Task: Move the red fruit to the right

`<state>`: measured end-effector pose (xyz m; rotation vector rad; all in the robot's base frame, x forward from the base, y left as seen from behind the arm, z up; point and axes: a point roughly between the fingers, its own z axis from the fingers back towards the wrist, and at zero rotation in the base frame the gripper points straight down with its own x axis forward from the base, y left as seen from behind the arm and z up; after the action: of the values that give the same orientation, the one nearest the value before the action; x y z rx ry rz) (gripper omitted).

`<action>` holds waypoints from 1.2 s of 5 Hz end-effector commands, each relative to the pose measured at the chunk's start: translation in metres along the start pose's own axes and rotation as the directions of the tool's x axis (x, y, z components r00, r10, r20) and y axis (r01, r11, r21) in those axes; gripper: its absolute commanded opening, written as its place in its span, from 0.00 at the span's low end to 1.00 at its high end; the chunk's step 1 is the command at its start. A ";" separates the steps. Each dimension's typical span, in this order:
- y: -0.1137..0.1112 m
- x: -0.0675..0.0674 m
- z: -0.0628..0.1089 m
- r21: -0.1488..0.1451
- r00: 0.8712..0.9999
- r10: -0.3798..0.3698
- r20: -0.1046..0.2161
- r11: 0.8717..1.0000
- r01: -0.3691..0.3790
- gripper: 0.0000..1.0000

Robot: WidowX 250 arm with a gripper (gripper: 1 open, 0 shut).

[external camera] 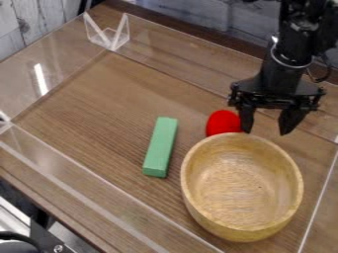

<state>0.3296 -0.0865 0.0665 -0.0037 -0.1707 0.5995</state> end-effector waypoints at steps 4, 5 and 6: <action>0.012 0.004 0.015 -0.025 0.996 0.076 0.035 0.997 -0.075 0.00; 0.008 -0.006 0.023 -0.025 0.995 0.096 0.037 0.995 -0.095 0.00; 0.004 -0.015 0.028 -0.022 0.992 0.119 0.038 0.993 -0.118 0.00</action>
<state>0.3110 -0.0892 0.0689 0.0221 -0.1589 0.7160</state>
